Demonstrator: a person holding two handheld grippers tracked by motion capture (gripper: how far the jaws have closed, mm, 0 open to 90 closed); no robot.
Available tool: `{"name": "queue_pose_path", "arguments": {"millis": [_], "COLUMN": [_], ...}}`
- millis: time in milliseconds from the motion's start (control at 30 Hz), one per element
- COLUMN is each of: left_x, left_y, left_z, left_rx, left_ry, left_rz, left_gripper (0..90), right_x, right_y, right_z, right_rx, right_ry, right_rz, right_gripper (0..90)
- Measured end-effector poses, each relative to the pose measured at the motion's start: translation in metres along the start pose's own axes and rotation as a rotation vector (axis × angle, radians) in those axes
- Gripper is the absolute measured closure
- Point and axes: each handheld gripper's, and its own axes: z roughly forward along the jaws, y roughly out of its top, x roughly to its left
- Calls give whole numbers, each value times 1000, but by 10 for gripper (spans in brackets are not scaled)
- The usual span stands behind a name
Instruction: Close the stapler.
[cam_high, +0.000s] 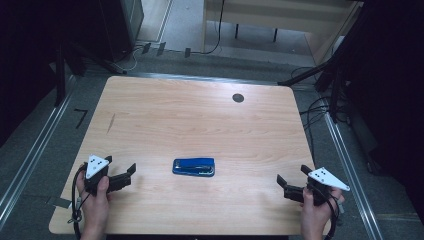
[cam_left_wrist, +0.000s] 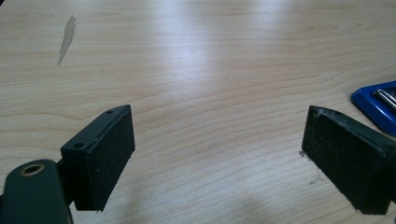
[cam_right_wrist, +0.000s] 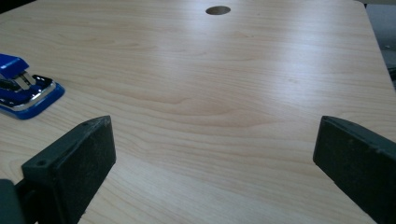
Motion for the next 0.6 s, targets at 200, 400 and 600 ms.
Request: {"name": "queue_pose_path", "arguments": {"millis": [200, 400, 600], "left_x": [0, 0, 0], "left_y": [0, 0, 0], "left_z": [0, 0, 0], "left_rx": [1, 1, 3], "left_ry": [3, 3, -1], "left_rz": [-3, -2, -2], "left_gripper": [101, 101, 101], "right_x": [-11, -23, -35], "right_y": [-8, -16, -24], "right_z": [-8, -17, -24], "right_rx": [-2, -3, -7], "right_ry": [-12, -28, -23], "right_rz": [20, 49, 65], "right_gripper": [0, 0, 0]}}
